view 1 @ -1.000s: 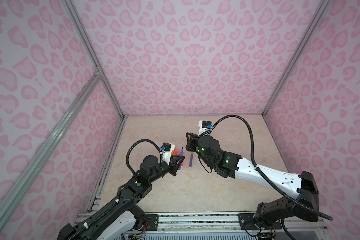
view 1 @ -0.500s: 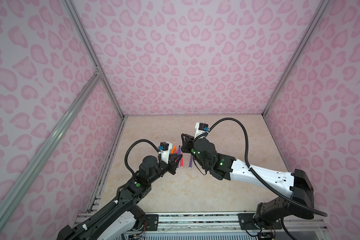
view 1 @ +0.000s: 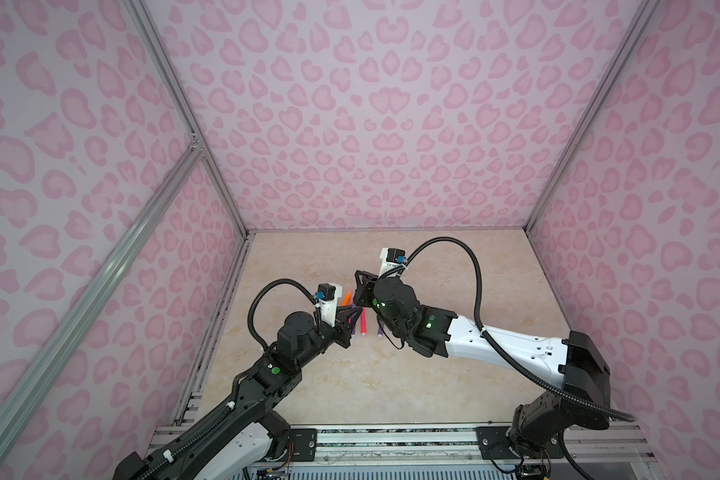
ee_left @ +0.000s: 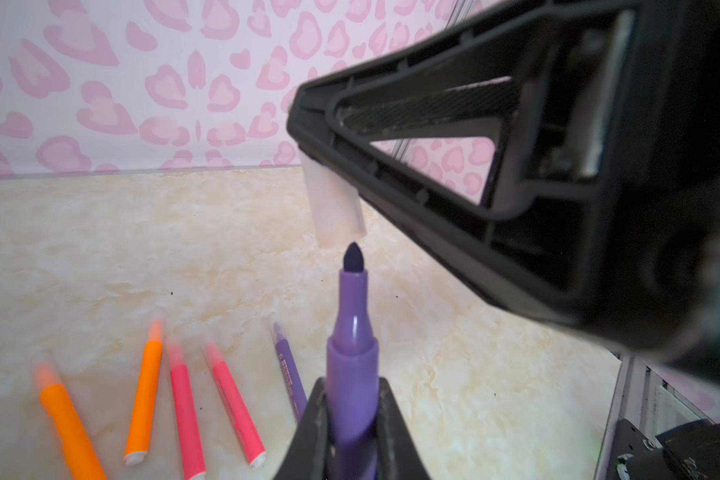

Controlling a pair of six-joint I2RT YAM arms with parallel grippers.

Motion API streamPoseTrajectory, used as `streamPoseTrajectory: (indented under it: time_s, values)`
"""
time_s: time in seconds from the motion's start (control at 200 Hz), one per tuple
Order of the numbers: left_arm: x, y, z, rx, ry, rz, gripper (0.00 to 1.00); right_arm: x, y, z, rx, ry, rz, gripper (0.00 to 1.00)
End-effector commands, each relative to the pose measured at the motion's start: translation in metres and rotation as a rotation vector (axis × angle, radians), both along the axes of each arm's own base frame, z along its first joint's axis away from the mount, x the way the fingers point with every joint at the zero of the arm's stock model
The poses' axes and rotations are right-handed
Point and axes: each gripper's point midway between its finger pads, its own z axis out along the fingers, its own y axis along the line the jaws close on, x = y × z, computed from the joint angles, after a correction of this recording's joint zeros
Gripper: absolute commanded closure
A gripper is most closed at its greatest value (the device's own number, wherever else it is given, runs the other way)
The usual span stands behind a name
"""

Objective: Insert the pens into the pen caps
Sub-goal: 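Carry the cap with the right gripper above the purple marker tip, then press the cap down onto the purple marker tip with the right gripper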

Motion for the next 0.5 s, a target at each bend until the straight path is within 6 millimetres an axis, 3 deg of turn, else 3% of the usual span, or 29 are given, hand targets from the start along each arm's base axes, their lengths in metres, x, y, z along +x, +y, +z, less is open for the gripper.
streamPoseTrajectory:
  time_s: [0.0,0.495]
  values:
    - [0.002,0.001,0.002,-0.004,-0.006,0.012,0.97,0.001,0.005,-0.002,0.003,0.005,-0.001,1.0]
    - [0.004,0.002,0.0,-0.001,-0.001,0.023,0.97,0.001,-0.004,0.005,-0.013,-0.021,-0.027,1.0]
